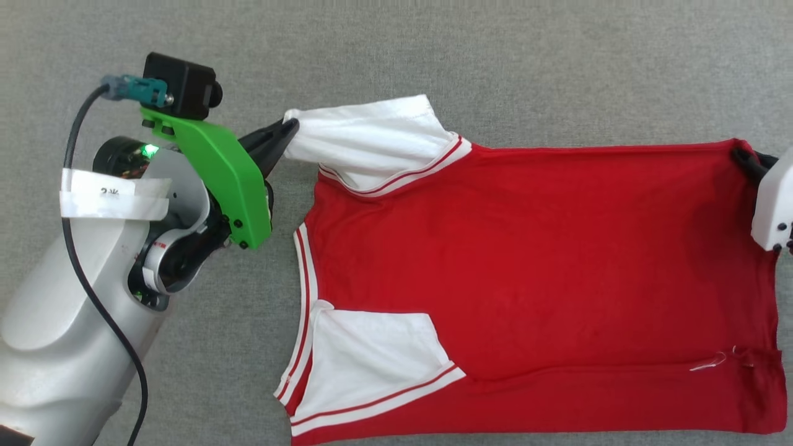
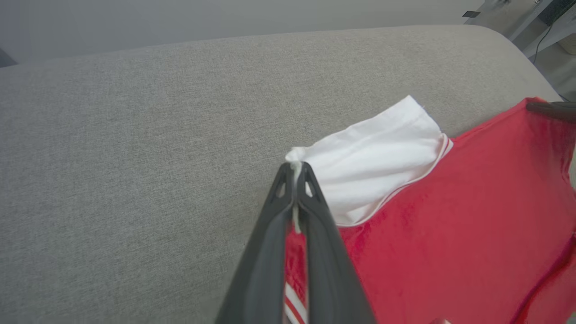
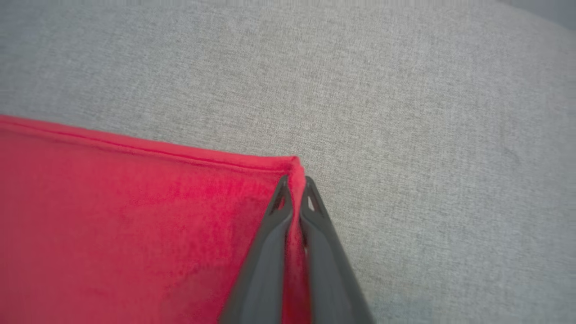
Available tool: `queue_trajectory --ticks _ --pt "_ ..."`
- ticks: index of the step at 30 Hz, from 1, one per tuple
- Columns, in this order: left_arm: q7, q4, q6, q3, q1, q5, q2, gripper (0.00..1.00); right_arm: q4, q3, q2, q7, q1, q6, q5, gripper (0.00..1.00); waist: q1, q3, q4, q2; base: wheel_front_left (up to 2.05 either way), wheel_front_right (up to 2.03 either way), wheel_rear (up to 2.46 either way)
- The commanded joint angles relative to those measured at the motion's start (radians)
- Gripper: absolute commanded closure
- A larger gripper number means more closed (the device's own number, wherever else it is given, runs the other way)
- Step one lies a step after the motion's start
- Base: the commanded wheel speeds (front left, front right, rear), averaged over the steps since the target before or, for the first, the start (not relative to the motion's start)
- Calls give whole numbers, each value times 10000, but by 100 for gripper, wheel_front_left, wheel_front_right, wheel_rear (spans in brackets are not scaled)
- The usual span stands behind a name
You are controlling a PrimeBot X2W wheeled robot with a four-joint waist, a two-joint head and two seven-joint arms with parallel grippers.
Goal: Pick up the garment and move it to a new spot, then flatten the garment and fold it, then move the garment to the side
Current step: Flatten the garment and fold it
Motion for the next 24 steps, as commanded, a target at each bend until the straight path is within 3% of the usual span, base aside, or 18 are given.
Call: queue_trajectory --ticks 1,13,15,24 --pt "-108 66 -36 19 293 -59 -36 100 74 49 -47 -401 255 -7 69 100 0 -585 -14 -1 0 0 0" --pt "-432 -141 140 -276 1994 -371 -63 100 280 -121 -34 -3403 2186 -7 169 100 0 -1918 165 -1 0 0 0" --pt "-502 -587 456 -236 2971 -674 65 100 148 -197 25 -4287 3168 -7 175 100 0 -2275 201 -1 0 0 0" --pt "-550 -765 783 -386 4550 -1137 186 100 -225 -118 -60 -4924 4516 -7 273 100 0 -2561 122 -1 0 0 0"
